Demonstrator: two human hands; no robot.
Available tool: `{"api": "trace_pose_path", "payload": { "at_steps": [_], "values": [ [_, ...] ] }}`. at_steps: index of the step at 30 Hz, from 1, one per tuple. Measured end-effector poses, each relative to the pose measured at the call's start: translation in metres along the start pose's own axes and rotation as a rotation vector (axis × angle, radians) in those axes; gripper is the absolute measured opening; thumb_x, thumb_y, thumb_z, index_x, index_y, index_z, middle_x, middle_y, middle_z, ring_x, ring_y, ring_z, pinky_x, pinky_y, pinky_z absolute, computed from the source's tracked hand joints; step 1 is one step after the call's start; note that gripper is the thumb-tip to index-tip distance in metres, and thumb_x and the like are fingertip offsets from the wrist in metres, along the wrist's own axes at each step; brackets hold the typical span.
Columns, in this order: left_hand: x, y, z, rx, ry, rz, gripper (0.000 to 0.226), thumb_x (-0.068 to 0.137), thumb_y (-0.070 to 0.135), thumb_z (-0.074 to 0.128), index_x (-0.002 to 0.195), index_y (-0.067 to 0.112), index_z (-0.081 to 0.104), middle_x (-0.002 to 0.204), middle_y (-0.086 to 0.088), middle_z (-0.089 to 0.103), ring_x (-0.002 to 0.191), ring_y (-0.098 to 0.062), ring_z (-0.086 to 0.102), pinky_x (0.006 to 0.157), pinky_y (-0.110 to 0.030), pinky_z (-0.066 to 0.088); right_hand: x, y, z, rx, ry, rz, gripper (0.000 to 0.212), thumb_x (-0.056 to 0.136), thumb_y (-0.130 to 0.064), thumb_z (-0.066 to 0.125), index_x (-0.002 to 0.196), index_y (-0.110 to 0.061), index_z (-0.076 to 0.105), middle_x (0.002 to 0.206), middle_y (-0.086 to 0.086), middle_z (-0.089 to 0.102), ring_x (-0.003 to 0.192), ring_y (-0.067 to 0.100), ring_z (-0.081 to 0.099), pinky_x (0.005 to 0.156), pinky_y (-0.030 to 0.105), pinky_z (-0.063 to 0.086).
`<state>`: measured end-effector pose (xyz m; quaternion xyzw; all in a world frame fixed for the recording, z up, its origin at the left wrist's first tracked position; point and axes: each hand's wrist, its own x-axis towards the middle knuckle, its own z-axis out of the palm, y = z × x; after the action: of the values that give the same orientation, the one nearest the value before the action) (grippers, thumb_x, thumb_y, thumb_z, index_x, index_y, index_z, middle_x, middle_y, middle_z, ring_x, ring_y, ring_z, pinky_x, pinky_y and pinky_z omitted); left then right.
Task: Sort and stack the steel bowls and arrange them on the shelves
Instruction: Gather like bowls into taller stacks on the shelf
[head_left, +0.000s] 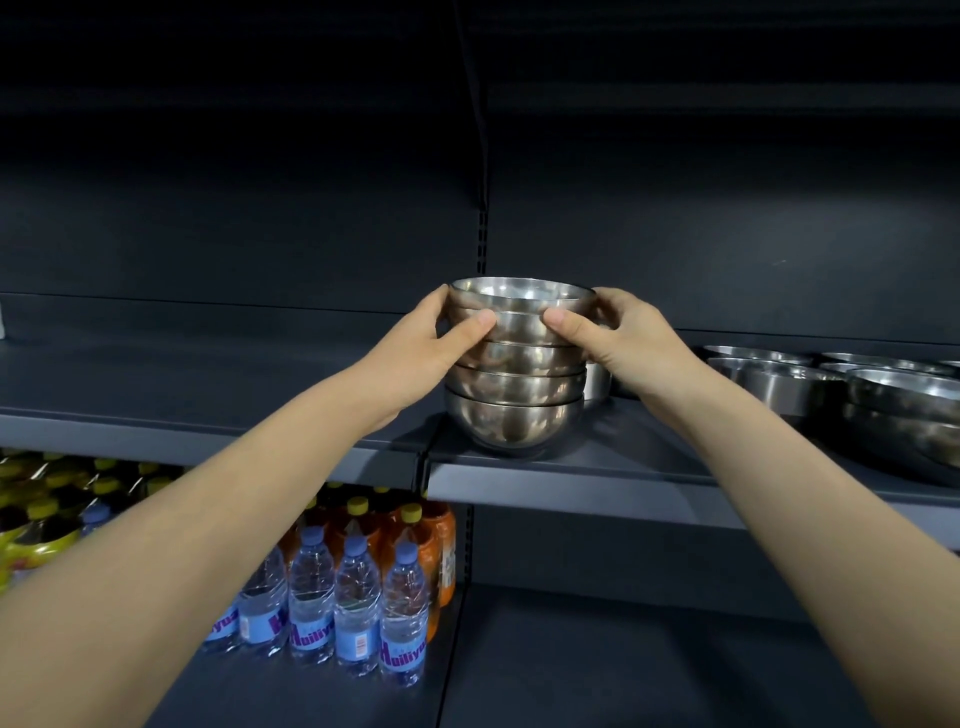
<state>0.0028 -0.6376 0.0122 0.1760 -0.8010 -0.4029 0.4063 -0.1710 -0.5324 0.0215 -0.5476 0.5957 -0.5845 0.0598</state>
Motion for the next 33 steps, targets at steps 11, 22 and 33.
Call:
{"api": "trace_pose_path", "payload": {
  "at_steps": [11, 22, 33],
  "values": [
    [-0.001, 0.0027, 0.0033, -0.064, 0.073, -0.01, 0.044, 0.089, 0.035, 0.057, 0.127, 0.021, 0.04, 0.097, 0.015, 0.061, 0.065, 0.01, 0.064, 0.065, -0.013, 0.049, -0.0006, -0.004, 0.003, -0.153, 0.071, 0.025, 0.061, 0.082, -0.066, 0.052, 0.119, -0.017, 0.056, 0.114, -0.005, 0.062, 0.107, 0.013, 0.058, 0.098, 0.037, 0.047],
    [0.0009, -0.0014, -0.0026, -0.026, 0.012, 0.029, 0.019, 0.089, 0.028, 0.06, 0.106, 0.024, 0.053, 0.104, 0.017, 0.061, 0.085, 0.011, 0.061, 0.064, -0.003, 0.046, -0.0006, -0.0099, 0.0041, -0.157, 0.064, 0.056, 0.092, 0.061, -0.084, 0.045, 0.119, -0.014, 0.059, 0.114, -0.003, 0.064, 0.106, 0.015, 0.061, 0.097, 0.042, 0.049],
    [0.004, -0.0005, -0.0034, -0.06, 0.053, -0.001, 0.034, 0.093, 0.039, 0.048, 0.119, 0.018, 0.048, 0.087, 0.013, 0.066, 0.071, 0.003, 0.065, 0.089, -0.026, 0.048, 0.002, -0.0062, 0.0051, -0.126, 0.077, 0.027, 0.051, 0.082, -0.064, 0.053, 0.107, -0.021, 0.056, 0.108, -0.005, 0.064, 0.103, 0.013, 0.06, 0.097, 0.043, 0.049]
  ]
}}
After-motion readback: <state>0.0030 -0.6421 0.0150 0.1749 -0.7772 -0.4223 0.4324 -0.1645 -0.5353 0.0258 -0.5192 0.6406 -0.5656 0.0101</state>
